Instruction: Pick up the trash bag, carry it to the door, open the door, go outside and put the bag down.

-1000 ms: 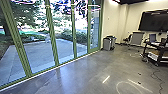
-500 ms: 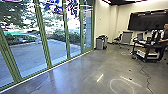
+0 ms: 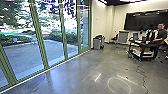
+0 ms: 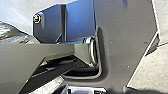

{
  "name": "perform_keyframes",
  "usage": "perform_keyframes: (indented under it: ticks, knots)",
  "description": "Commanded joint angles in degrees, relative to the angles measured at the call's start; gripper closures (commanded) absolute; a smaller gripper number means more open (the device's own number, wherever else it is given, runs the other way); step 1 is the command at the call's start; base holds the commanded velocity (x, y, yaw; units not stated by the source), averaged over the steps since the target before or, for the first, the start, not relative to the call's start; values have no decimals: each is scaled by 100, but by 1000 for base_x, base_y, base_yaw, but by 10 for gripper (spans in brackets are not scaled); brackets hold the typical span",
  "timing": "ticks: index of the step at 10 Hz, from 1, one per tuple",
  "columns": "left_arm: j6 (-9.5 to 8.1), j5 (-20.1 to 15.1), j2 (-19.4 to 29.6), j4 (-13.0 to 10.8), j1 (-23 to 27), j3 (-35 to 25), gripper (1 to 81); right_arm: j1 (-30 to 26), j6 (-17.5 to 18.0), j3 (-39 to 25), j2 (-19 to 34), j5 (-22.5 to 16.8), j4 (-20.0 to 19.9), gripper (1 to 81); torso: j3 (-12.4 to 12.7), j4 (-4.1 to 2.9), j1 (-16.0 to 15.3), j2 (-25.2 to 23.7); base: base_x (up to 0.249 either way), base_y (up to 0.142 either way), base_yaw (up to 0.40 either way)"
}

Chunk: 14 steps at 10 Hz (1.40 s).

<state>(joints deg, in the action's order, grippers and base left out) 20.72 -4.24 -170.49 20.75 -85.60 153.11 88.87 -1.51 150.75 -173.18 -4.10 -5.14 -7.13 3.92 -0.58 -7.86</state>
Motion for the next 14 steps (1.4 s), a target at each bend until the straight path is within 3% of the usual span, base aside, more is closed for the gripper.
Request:
perform_keyframes:
  ticks: [1,8,14]
  knots:
    - [2,-393,23,-27,285,-9,811,-286,-33,-38,-35,-346,22,10,0,0,0,0,0,0,0]
    - [2,-393,58,-18,285,-9,811,-286,-33,-38,-53,-346,31,10,0,0,0,0,0,0,0]
    - [2,-384,58,-9,285,-9,811,-294,-33,-38,-70,-346,31,10,2,0,11,-6,110,0,0]
